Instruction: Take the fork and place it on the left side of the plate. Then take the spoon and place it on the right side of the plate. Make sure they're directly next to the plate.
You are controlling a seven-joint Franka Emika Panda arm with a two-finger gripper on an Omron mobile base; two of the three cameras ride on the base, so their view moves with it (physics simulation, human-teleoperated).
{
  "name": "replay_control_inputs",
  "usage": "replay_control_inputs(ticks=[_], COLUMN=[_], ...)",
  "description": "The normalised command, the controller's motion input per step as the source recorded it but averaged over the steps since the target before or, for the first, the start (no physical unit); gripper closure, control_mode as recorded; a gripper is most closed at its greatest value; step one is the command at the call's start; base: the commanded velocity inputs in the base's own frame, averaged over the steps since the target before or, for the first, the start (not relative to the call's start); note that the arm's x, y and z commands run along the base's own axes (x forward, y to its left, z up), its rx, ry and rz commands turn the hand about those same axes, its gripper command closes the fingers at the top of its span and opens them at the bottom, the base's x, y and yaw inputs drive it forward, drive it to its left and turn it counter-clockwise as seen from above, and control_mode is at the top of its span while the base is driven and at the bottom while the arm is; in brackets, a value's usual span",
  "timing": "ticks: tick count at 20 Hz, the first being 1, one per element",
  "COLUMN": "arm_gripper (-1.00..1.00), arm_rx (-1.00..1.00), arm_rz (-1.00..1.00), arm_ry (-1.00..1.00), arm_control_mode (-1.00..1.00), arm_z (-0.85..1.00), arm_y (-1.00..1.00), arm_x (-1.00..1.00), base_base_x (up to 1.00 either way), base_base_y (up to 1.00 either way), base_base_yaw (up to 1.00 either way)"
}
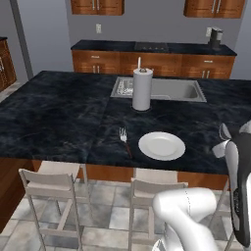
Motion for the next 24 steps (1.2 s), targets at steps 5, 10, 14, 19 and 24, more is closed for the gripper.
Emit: replay_control_inputs(ticks=[5, 10, 14, 19, 24], arm_gripper=[1.0, 1.0, 1.0, 1.0, 1.0], arm_rx=[0.14, 0.12, 0.06, 0.02, 0.03], arm_rz=[0.2, 0.13, 0.02, 0.0, 0.0], arm_ry=[0.0, 0.0, 0.01, 0.02, 0.03], arm_control_mode=[-1.0, -1.0, -1.0, -1.0, -1.0], arm_z=[-0.18, -0.23, -0.31, -0.38, -0.45], arm_y=[-0.6, -0.44, -0.27, -0.18, -0.1], arm_x=[0.3, 0.56, 0.72, 0.78, 0.79], base_base_x=[0.0, 0.0, 0.0, 0.0, 0.0], base_base_y=[0.0, 0.0, 0.0, 0.0, 0.0], base_base_yaw=[0.0, 0.0, 0.0, 0.0, 0.0])
